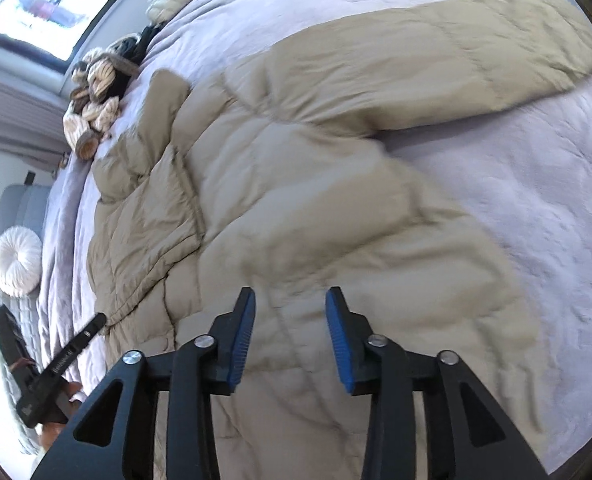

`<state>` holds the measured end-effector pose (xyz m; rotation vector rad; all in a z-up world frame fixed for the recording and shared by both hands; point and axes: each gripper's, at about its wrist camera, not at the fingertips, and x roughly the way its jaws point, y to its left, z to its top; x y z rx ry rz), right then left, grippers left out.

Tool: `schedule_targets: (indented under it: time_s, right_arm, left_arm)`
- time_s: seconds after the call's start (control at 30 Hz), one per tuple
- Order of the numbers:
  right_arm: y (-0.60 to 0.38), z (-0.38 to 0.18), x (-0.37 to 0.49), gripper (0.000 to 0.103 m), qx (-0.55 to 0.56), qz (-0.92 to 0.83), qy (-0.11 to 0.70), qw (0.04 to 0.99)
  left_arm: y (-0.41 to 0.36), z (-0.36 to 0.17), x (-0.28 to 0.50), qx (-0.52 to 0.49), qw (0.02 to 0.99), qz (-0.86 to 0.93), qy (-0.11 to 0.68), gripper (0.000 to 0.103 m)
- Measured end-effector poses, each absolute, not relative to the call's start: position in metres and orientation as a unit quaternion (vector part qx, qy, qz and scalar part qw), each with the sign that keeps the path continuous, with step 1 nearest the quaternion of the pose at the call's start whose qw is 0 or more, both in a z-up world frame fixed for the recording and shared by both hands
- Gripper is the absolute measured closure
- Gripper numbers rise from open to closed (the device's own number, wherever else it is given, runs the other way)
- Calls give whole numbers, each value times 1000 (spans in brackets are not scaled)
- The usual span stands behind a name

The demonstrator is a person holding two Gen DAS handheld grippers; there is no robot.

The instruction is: Fold large clothes

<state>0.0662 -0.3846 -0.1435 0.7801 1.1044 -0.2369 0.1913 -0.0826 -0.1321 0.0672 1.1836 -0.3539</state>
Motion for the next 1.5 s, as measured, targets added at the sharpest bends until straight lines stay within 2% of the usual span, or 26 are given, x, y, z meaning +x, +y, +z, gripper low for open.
schedule_targets:
  time_s: [0.03,0.07,0.1,0.13,0.27,0.37,0.47,0.53,0.57,0.63,0.87,1.07,1.5]
  right_arm:
    - [-393,-142,61,54,365,-113,505,774]
    - [-400,-142,57,52,369,-115,502,774]
    - [-404,-141,53,50,372,-117,499,774]
    - [-412,-141,49,49,377,-120,495,774]
    - [-440,-140,38,41,395,-132,479,773]
    - [-466,-143,29,39,411,-149,466,769]
    - [-493,-143,20,20,426,-170,447,768]
    - [-511,-143,14,19,430,-187,432,770]
    - [-520,-143,12,15,432,-194,425,771]
    - [-542,-144,7,0,446,-205,405,772]
    - [-605,-160,-1,0,522,-209,372,738]
    - [-650,-173,1,0,604,-180,301,716]
    - [-688,-193,54,0,668,-134,226,696]
  left_arm:
    - [-91,-132,189,36,813,-169,556,96]
    - [-96,-133,187,37,810,-172,559,84]
    - [-98,-135,188,38,808,-173,561,60]
    - [-105,-135,187,40,807,-168,565,0]
    - [-123,-128,184,51,814,-176,551,1]
    - [-142,-124,184,61,809,-184,555,1]
    - [-164,-121,186,66,808,-187,556,1]
    - [-176,-122,188,64,804,-190,559,1]
    - [-184,-124,189,61,800,-193,565,1]
    - [-196,-130,188,59,788,-204,578,1]
    - [-238,-132,174,90,787,-219,571,1]
    - [-256,-134,172,99,785,-216,572,1]
    - [-260,-142,181,91,786,-211,575,1]
